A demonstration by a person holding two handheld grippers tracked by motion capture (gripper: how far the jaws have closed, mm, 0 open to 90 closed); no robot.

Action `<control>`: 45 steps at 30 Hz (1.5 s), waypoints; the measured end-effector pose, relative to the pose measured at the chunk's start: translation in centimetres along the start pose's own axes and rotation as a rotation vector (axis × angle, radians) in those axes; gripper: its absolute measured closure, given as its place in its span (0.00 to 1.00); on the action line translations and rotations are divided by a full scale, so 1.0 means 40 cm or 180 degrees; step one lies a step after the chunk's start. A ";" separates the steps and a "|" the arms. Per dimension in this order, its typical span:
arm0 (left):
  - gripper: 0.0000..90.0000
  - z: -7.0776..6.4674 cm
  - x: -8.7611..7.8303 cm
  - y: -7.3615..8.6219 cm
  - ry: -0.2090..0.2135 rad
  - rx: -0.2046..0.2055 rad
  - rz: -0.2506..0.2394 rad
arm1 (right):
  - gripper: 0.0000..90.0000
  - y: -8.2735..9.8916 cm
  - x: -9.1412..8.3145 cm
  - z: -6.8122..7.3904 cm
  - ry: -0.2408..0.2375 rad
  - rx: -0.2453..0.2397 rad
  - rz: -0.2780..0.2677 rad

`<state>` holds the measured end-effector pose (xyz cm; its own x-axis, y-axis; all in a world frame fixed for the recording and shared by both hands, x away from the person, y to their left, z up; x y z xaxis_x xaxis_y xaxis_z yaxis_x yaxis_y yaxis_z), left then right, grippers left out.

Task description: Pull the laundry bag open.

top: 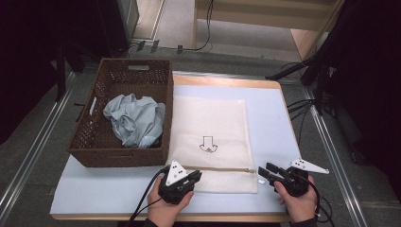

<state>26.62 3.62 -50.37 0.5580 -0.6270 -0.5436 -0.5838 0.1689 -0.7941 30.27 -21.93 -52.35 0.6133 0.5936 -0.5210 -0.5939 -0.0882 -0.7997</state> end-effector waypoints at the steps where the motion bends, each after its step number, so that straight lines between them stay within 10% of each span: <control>1: 0.99 -0.007 0.011 -0.002 0.0005 0.0017 0.0016 | 0.59 0.006 -0.001 0.004 -0.0029 0.0014 0.0031; 15: 1.00 -0.071 0.137 0.019 0.0082 0.0151 0.0369 | 0.47 0.037 0.029 0.024 -0.0181 0.0004 0.0174; 45: 1.00 -0.071 0.153 0.035 0.0078 0.0175 0.0554 | 0.49 0.014 0.036 0.088 -0.0423 0.0030 0.0092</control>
<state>27.53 -2.14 -54.03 0.4364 -0.6030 -0.6678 -0.6368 0.3173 -0.7027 29.00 -18.31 -52.51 0.5219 0.6918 -0.4990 -0.6155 -0.0997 -0.7818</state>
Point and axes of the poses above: each handheld gripper's, and its own axes: x roughly forward along the jaws, y roughly out of its underside, z roughly to its left, the point moved 9 cm from there along x, roughly forward along the jaws, and after that the axes turned 6 degrees about -x, right-handed, at the moved point
